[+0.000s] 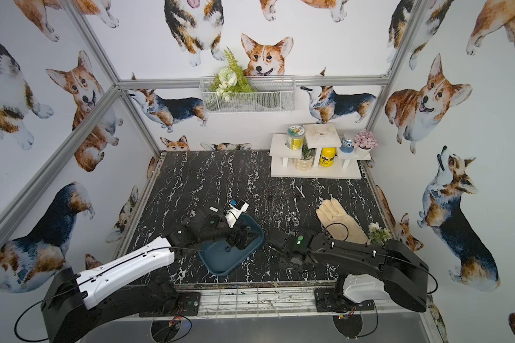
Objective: Put the nuts on the desktop into the storage box
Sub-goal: Pick up the nut from the center of the board.
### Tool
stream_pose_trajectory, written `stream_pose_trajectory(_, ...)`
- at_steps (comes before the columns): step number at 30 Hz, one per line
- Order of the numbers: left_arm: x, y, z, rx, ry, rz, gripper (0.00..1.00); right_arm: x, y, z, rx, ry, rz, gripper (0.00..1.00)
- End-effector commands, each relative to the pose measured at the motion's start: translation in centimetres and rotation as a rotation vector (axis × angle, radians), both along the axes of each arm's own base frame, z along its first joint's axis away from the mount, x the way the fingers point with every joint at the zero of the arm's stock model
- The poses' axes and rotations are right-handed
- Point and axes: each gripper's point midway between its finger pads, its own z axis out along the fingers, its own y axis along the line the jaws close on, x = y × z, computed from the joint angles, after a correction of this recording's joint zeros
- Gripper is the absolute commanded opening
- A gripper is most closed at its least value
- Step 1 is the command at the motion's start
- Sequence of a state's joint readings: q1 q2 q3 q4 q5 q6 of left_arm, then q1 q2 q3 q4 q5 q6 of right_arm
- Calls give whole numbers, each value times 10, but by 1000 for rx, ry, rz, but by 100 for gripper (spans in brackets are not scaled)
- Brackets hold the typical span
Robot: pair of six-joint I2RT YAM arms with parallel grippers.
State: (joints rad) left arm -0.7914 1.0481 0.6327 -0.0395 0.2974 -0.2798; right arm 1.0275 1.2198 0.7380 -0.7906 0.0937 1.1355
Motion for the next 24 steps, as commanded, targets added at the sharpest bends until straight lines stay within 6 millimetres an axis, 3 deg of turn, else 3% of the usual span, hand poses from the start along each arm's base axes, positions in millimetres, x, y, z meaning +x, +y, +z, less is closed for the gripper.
stream_pose_trajectory(1,-19,-13,60,-288,-288,-151,100,8,0,27,34,-92,80,28)
stream_pose_trajectory(4,-45,2,78,-389,-511,-224,100,12,11,56,168,-145,119,28)
stream_pose_trajectory(6,-53,4,77,-344,-585,-271,100,13,19,73,274,-149,132,28)
stream_pose_trajectory(11,-65,0,61,-177,-654,-411,100,11,51,123,598,-177,210,28)
stream_pose_trajectory(16,-71,-4,65,-190,-695,-451,100,-9,90,179,927,-206,399,28)
stream_pose_trajectory(20,-78,-11,66,-192,-722,-499,100,-17,101,208,1076,-235,461,28)
stream_pose_trajectory(24,-86,-19,69,-207,-733,-539,100,-18,105,219,1127,-258,486,28)
